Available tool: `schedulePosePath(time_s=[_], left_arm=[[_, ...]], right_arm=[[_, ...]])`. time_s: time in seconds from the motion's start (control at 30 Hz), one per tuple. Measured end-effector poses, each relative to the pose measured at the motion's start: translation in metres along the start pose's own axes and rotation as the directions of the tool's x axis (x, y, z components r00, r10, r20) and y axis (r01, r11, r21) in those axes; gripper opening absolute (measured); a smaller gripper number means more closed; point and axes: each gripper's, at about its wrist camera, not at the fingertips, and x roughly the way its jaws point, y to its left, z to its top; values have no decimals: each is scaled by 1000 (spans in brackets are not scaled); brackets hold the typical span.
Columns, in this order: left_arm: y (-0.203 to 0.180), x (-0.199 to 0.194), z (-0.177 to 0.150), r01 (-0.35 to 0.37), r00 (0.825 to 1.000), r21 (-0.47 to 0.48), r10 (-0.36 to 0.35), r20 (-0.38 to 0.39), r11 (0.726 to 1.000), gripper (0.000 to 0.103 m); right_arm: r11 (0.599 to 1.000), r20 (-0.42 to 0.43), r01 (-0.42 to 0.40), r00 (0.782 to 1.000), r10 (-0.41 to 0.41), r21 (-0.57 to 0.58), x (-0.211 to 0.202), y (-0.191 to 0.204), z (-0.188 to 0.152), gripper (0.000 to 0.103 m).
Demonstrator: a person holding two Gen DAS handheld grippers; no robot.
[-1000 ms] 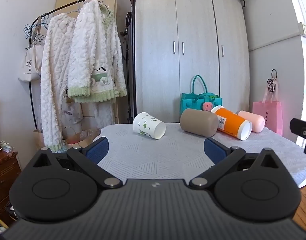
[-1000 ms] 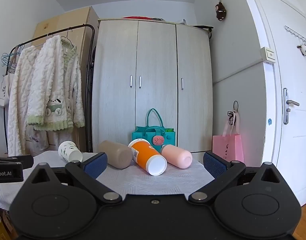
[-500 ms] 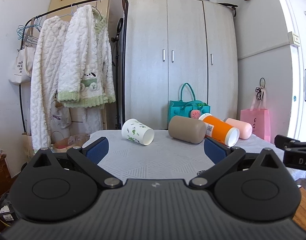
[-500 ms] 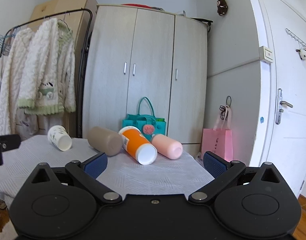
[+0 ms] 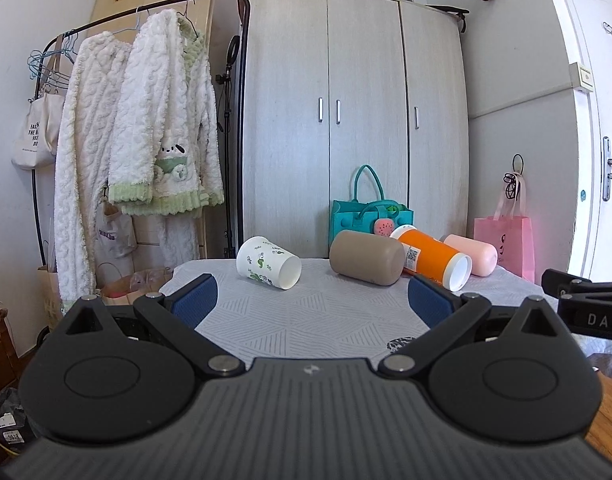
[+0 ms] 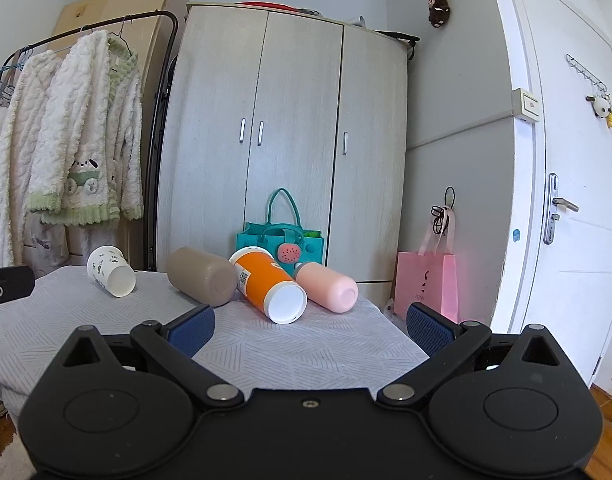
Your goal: Flip cup upright
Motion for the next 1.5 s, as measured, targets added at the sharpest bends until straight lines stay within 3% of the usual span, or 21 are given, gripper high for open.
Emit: schedulePosePath(time_s=[0.93, 1.5], left_arm=[[6, 3, -2, -4, 1000, -12, 4, -25, 1000, 103], [11, 20, 0, -37, 994, -6, 36, -102, 999, 103]], right_arm=[[1000, -2, -8, 1000, 8, -5, 1, 3, -2, 103], [1000, -43, -29, 999, 29, -2, 13, 4, 0, 103]])
